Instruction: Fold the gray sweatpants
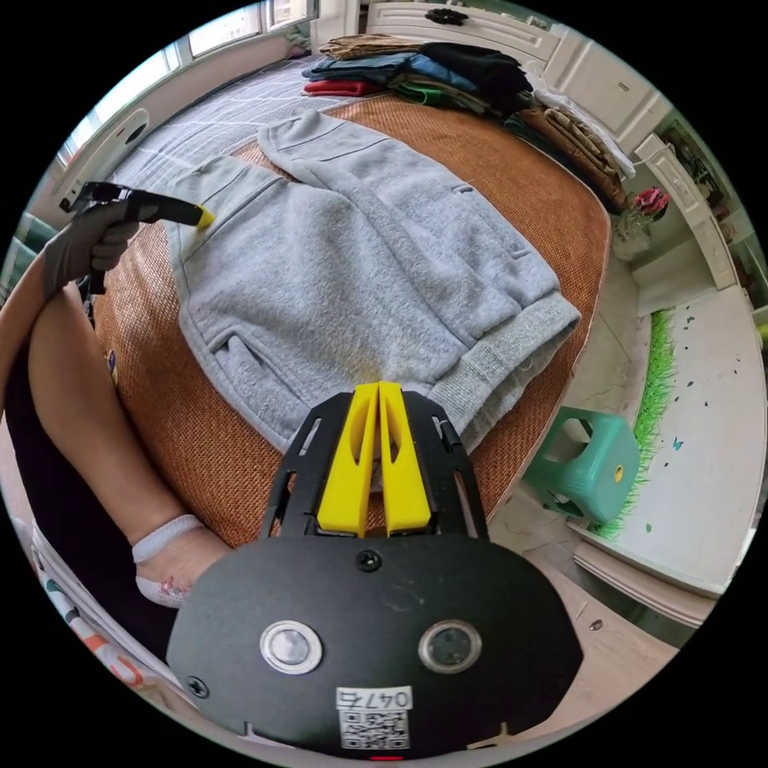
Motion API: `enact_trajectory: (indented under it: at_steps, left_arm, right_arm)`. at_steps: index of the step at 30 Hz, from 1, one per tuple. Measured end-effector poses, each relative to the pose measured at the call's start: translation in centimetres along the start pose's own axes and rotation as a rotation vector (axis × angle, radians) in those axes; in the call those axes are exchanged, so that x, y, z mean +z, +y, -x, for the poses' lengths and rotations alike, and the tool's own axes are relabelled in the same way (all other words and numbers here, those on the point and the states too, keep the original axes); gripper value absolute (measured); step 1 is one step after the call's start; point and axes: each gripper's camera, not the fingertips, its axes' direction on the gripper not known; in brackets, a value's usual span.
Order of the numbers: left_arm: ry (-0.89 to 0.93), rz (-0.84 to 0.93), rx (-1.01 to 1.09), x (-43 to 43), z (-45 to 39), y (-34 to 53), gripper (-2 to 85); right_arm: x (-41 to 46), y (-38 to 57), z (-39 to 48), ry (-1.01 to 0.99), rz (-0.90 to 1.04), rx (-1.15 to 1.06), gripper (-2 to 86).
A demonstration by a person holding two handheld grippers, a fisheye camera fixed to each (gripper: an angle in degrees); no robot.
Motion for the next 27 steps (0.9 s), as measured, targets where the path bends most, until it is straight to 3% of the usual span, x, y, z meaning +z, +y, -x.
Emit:
enact_trajectory:
  at_steps: [5,8,10,13,16,22,27]
  left_arm:
    - [0.008,-0.011,-0.012,1.8,1.0,1.5,-1.0]
    - [0.061,-0.008,-0.052,2.9,2.6,2.4,-1.0]
    - [0.083,0.013,-0.096,3.5,3.5,2.9,-1.0]
    - [0.040,-0.035,-0.135,3.1,3.7,4.3,-1.0]
    - [-0.025,-0.110,-0.198,2.7,4.4,6.4,-1.0]
    - [0.038,-0.166,-0.354,4.1,9.2,10.9,-1.0]
    - [0.165,-0.174,-0.415,6.6,12.6,13.3,-1.0]
  right_arm:
    - [0.0,-0.3,2.7,0.064,0.053,-0.050,-1.3]
    - [-2.5,-1.1,5.7,0.230,0.062,-0.033,-1.3]
    - [-6.7,-1.7,12.2,0.313,-0.082,-0.192,-1.2]
    - [-8.0,-3.0,21.9,0.348,-0.064,-0.436,-1.2]
    - [-7.5,-3.4,29.5,0.416,-0.110,-0.530,-1.3]
    - [-5.8,-3.3,36.3,0.479,-0.164,-0.503,-1.3]
    - [-5.4,-3.2,37.1,0.408,-0.179,-0.455,-1.2]
